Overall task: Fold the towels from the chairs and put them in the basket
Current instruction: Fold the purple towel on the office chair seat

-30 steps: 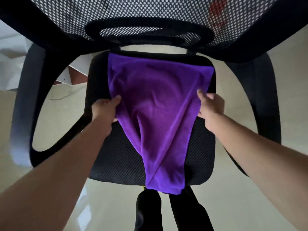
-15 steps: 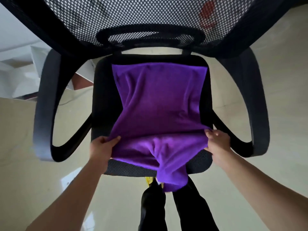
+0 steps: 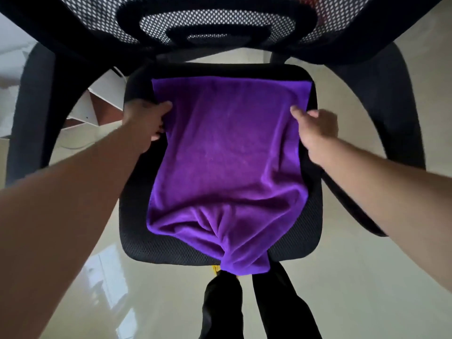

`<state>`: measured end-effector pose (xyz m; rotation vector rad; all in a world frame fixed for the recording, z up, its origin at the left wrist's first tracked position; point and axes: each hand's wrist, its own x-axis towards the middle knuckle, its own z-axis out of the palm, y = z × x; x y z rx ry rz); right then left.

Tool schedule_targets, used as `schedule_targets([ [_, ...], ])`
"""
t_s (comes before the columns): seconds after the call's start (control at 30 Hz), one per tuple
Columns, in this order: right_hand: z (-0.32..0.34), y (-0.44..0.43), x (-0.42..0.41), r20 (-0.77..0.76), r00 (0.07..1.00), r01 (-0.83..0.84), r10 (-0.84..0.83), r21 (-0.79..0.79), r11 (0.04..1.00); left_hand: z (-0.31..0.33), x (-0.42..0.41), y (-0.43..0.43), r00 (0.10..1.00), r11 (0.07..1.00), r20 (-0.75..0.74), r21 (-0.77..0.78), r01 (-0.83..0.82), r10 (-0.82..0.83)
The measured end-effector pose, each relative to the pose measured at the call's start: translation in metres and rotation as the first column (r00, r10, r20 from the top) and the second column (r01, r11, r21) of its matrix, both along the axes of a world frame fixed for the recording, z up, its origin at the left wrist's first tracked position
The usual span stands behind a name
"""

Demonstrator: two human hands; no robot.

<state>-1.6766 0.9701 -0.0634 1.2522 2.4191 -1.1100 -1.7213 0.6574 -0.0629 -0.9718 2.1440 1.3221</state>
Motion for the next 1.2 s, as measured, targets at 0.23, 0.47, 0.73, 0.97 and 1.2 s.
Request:
schedule_targets([
  [0.23,-0.019,0.03,-0.053,-0.007,0.993,0.122,-0.122,0.033,0.992,-0.024,-0.05,-0.003,0.988,0.983,-0.132,-0.155,-0.103,0.083],
  [0.47,-0.009,0.02,-0.012,-0.002,0.999,-0.046,0.046,0.081,0.996,-0.039,-0.007,-0.036,0.989,0.963,-0.073,-0.228,-0.144,0.13],
  [0.73,0.012,-0.033,0.157,0.194,0.976,0.119,-0.1,-0.09,0.989,0.01,0.194,0.006,0.964,0.951,0.165,-0.264,-0.161,0.209],
  [0.97,0.019,-0.069,0.231,0.463,0.833,0.529,-0.303,-0.51,0.678,0.016,0.247,0.043,0.719,0.779,0.428,0.051,-0.624,0.548],
  [1.2,0.039,-0.044,0.198,0.297,0.783,0.618,-0.546,-0.47,0.63,0.028,0.199,0.02,0.881,0.875,0.175,0.138,-0.464,0.44],
])
